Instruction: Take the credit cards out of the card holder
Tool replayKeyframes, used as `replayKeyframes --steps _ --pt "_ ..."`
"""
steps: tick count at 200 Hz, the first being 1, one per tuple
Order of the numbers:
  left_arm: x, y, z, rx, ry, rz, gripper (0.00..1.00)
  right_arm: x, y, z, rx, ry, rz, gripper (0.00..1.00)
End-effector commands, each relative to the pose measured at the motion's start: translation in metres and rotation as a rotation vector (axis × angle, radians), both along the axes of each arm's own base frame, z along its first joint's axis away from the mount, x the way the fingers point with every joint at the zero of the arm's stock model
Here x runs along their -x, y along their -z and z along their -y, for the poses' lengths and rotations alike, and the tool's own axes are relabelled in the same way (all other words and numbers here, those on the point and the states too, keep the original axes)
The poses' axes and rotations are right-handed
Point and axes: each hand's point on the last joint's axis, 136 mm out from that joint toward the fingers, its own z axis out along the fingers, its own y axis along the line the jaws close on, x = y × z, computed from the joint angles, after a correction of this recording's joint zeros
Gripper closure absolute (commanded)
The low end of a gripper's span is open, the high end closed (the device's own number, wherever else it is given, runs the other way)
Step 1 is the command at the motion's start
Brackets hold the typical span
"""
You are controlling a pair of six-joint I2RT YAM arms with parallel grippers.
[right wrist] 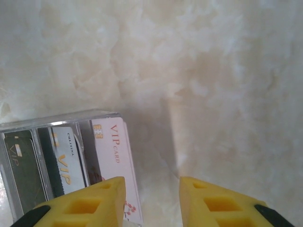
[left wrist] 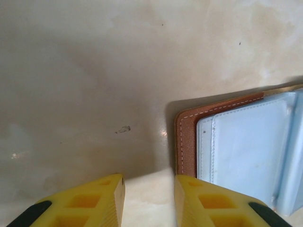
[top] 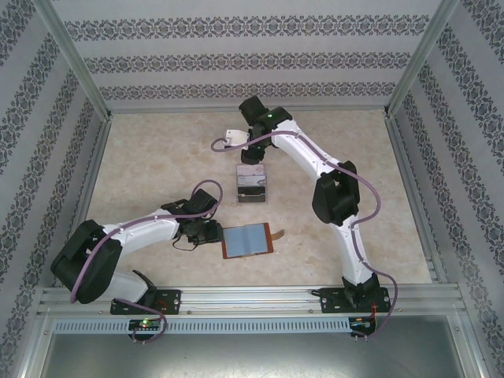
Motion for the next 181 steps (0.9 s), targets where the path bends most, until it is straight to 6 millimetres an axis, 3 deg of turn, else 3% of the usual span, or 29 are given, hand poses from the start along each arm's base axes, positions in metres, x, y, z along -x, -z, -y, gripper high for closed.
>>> replayKeyframes --steps 1,81,181 --pt "-0.005 -0.01 0.001 0.016 0.009 0.023 0.67 -0.004 -0.026 0.004 -0.053 0.051 0.065 0.64" --pt "-0.001 0.003 0.022 0.083 0.079 -0.047 0.73 0.029 -0.052 0.02 -0.181 0.271 0.035 0.65" --pt "0.003 0.011 0.056 0.135 0.13 -0.082 0.77 0.118 -0.047 0.028 -0.39 0.573 -0.116 0.68"
